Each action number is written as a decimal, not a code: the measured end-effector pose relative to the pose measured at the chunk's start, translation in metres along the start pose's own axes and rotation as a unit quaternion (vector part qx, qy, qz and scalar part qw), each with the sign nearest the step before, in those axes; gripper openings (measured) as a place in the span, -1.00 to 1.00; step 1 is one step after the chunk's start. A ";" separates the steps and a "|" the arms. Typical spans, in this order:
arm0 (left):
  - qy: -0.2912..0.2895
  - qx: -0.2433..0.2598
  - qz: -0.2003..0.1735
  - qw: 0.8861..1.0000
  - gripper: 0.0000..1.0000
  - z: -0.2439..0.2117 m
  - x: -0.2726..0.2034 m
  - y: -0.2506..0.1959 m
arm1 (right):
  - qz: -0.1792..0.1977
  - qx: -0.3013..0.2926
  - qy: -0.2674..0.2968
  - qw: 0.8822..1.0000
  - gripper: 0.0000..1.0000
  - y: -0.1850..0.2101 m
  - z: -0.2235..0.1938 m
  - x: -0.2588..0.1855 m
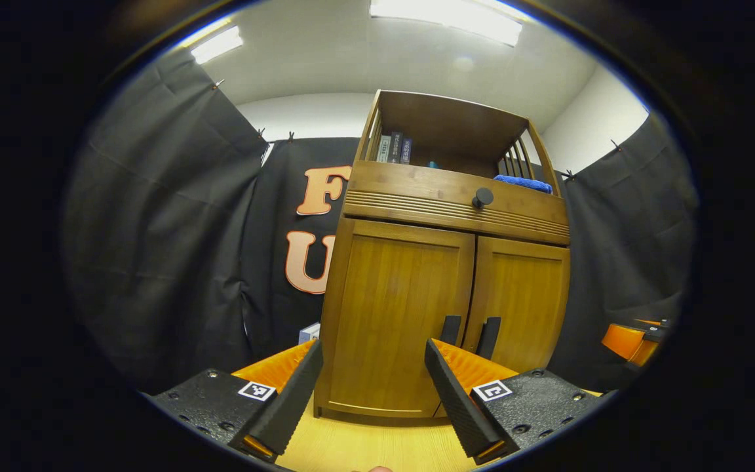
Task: Open the right door of the double-door shoe cabinet with the right hand, and open the left door with the left hand.
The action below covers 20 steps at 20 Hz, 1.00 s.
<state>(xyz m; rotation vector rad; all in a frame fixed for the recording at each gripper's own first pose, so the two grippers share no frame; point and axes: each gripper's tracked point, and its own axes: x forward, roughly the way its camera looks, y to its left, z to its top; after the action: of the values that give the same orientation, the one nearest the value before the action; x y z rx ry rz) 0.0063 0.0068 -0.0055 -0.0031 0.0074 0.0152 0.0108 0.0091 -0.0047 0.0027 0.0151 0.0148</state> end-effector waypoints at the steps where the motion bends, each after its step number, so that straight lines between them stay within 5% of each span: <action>1: 0.000 0.000 0.001 1.000 0.96 0.001 0.002 0.000 | 0.001 -0.001 0.000 1.000 0.77 0.000 -0.001 0.001; 13: -0.003 -0.001 0.010 1.000 0.96 -0.003 0.004 0.008 | 0.005 -0.005 -0.005 1.000 0.77 0.007 0.003 0.004; 14: -0.003 -0.001 0.010 1.000 0.96 -0.003 0.004 0.008 | 0.004 -0.004 -0.010 1.000 0.94 0.007 0.006 0.004; 20: -0.007 -0.003 0.013 1.000 0.89 -0.001 0.007 0.008 | 0.017 -0.017 -0.022 0.999 0.95 0.016 0.014 0.021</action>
<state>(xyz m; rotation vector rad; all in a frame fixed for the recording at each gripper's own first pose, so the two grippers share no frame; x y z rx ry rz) 0.0134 0.0153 -0.0070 -0.0097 -0.0075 0.0407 0.0319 0.0258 0.0089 -0.0311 -0.0284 0.0495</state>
